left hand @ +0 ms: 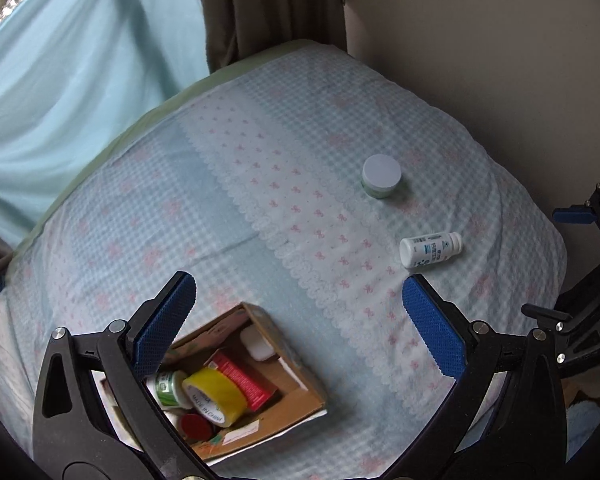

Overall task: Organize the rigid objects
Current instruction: 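Move both tools toward the white-lidded jar and white pill bottle, then grasp the white-lidded jar with the left tool while the right tool grasps the pill bottle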

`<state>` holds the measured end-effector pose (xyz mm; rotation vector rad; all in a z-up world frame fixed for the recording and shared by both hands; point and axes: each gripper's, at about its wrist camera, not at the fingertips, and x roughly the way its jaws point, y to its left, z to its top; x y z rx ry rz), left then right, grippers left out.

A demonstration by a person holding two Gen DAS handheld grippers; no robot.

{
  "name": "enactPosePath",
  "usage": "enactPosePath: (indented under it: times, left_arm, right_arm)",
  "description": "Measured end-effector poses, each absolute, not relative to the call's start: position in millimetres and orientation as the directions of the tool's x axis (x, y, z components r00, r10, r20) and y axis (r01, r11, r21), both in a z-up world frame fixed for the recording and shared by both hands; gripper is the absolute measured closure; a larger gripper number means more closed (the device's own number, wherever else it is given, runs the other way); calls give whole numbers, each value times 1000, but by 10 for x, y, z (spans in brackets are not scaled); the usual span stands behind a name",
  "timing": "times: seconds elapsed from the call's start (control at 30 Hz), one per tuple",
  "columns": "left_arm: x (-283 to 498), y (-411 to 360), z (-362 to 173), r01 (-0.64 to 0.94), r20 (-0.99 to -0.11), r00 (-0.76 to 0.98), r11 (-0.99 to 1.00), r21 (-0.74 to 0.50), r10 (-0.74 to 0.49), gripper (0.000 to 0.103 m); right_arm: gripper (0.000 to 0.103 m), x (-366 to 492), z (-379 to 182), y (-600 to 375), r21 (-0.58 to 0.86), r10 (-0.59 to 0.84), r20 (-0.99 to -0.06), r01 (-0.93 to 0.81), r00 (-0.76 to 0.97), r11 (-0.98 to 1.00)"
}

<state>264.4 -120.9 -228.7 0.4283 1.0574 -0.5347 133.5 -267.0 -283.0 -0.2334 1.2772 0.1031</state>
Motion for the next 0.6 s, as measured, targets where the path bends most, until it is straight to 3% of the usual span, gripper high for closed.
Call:
enactPosePath:
  times: [0.27,0.6]
  left_arm:
    - [3214,-2454,-2871,721,-952,281,681,125,-123,0]
    - [3763,-3486,-4044,894,-987,151,419,156,45,0]
  right_arm:
    - [0,1699,-3539,-2748,-172,-69,-978,-572,196,802]
    - [6,2019,-4316,-2711,-134,-103,-991,-618,85,775]
